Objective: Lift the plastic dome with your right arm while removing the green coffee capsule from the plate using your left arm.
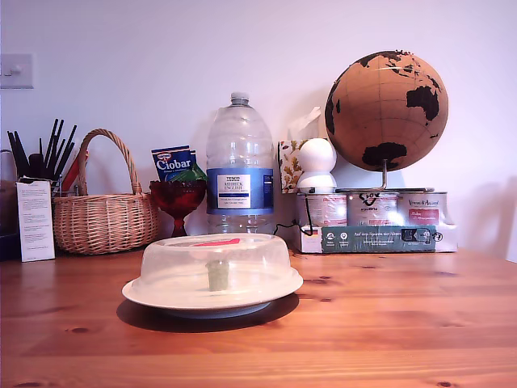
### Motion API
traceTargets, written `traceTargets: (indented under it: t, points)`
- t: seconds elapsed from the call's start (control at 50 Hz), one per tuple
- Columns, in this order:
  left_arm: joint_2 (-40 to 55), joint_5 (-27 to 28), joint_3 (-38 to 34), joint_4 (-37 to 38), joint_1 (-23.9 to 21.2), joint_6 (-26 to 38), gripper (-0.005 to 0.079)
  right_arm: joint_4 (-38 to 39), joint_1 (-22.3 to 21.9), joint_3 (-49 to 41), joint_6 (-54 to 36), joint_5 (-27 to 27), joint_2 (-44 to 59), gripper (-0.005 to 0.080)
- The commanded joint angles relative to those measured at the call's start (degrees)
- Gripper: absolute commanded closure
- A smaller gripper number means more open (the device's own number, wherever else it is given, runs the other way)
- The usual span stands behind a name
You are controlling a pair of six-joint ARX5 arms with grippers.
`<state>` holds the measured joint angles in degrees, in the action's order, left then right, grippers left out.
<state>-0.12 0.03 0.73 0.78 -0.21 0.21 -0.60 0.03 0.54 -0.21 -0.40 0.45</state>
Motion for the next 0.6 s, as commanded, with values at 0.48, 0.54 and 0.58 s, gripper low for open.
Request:
traceTargets:
  t: [0.48, 0.54, 0.58]
  points:
    - [-0.6, 15.9, 1.2, -0.3, 2.4, -12.9, 0.0764, -2.2, 0.7, 6.7, 13.2, -4.1, -0.4, 0.0763]
    - [-0.6, 17.6, 1.6, -2.8, 2.4, -15.0, 0.0764, -2.7, 0.7, 7.9, 14.5, -5.6, -0.3, 0.0763]
    - [-0.6, 19.0, 2.3, -3.2, 2.4, -15.0, 0.0764, -3.7, 0.7, 9.0, 15.2, -6.4, -0.3, 0.0763]
